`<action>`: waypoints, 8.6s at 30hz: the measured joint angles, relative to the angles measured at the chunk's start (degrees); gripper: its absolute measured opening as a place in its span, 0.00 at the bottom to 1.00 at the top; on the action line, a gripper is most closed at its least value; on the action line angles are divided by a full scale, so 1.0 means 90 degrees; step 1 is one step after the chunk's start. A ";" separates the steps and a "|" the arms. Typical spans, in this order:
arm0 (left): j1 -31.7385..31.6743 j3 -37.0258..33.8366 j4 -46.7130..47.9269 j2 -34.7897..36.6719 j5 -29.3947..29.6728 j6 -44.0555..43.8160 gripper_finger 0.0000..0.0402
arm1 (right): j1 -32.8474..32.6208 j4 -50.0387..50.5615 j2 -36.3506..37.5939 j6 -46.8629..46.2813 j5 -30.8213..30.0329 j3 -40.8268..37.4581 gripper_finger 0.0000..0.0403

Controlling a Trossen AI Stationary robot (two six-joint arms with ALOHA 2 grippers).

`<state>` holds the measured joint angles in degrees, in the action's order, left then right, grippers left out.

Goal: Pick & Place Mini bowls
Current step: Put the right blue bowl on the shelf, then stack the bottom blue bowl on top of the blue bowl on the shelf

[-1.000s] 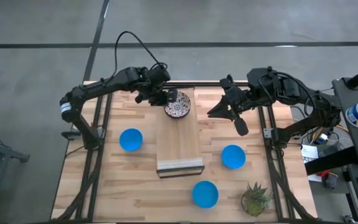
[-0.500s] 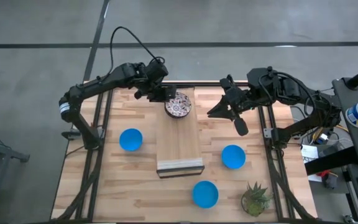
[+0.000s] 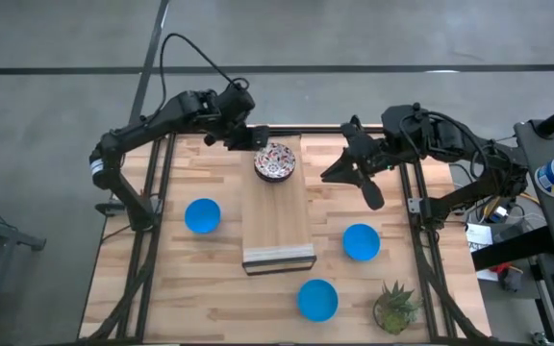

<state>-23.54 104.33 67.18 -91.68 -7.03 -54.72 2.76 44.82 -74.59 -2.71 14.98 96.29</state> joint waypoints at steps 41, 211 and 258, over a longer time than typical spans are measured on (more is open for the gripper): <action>0.2148 0.0462 -0.1072 0.1278 0.0280 0.1254 0.22 | 0.0000 0.2309 0.0037 -0.4857 -0.0514 -0.4827 0.35; 0.2515 0.0452 -0.0823 0.2504 0.0229 0.1958 0.22 | -0.3520 0.4845 -0.3427 -0.4812 -0.1685 0.1288 0.32; 0.2515 0.0455 -0.0835 0.2509 0.0299 0.1679 0.22 | -0.3975 -0.2068 -0.2616 -0.9405 -0.1011 -0.4272 0.33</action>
<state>-0.91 108.42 59.66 -69.10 -4.34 -39.62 -33.01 26.20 -98.14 -87.35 5.88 57.84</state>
